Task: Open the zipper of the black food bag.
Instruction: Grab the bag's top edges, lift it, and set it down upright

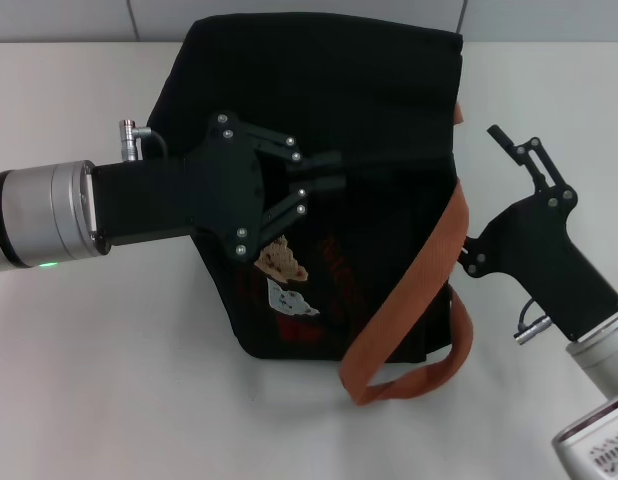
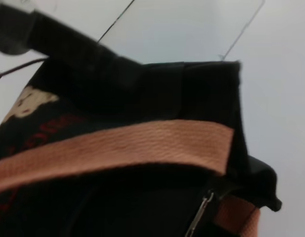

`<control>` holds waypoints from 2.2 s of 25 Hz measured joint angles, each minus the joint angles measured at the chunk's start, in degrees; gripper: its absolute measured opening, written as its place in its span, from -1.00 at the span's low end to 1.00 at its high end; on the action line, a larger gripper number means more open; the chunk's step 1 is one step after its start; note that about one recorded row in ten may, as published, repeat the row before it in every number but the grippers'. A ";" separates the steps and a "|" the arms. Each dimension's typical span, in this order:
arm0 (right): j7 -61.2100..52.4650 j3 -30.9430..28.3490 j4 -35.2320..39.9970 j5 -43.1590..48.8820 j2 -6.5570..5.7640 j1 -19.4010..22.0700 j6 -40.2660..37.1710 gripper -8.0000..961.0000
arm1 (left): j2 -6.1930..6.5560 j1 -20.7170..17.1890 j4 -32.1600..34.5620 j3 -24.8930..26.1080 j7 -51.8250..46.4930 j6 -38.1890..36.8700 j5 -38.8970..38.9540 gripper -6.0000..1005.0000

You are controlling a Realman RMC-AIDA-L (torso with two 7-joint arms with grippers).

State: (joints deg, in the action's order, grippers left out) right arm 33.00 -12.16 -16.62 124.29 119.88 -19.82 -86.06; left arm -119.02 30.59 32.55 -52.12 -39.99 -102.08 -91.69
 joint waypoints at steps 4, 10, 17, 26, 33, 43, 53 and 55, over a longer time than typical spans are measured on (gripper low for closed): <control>3.44 0.00 -1.15 -0.27 0.00 0.04 0.45 0.73 | 0.02 0.00 -0.08 0.00 0.00 -0.01 0.04 -0.77; 5.90 0.03 -2.67 -0.29 0.00 0.02 -0.20 0.73 | 0.02 0.17 -0.45 0.01 0.01 -0.04 0.11 -0.76; 5.77 0.03 -3.21 -0.31 0.00 -0.10 -1.70 0.71 | -0.06 0.17 -0.53 0.01 0.01 -0.02 0.13 -0.74; 5.15 0.03 -3.45 -0.42 0.00 -0.16 -2.55 0.67 | -0.07 0.31 -1.94 -0.04 0.75 0.60 0.23 -0.73; 4.25 0.61 -3.23 -0.23 0.00 -0.70 -1.20 0.64 | -0.07 0.34 -2.05 -0.09 0.79 0.74 0.17 -0.72; 4.21 0.94 -3.07 0.04 0.00 -1.36 0.46 0.11 | -0.07 0.35 -2.58 -0.09 0.80 0.75 0.14 -0.70; 4.22 1.99 -3.06 0.14 0.00 -1.96 0.54 -0.75 | -0.06 0.43 -2.76 -0.08 0.80 0.75 0.04 -0.69; 4.22 2.39 -3.07 0.16 0.00 -2.06 0.54 -0.85 | -0.06 0.43 -2.75 -0.09 0.80 0.75 0.04 -0.68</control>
State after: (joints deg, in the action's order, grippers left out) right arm 37.22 -9.77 -19.68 124.44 119.88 -21.88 -85.51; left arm -119.09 31.03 29.79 -52.21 -39.19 -101.33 -91.65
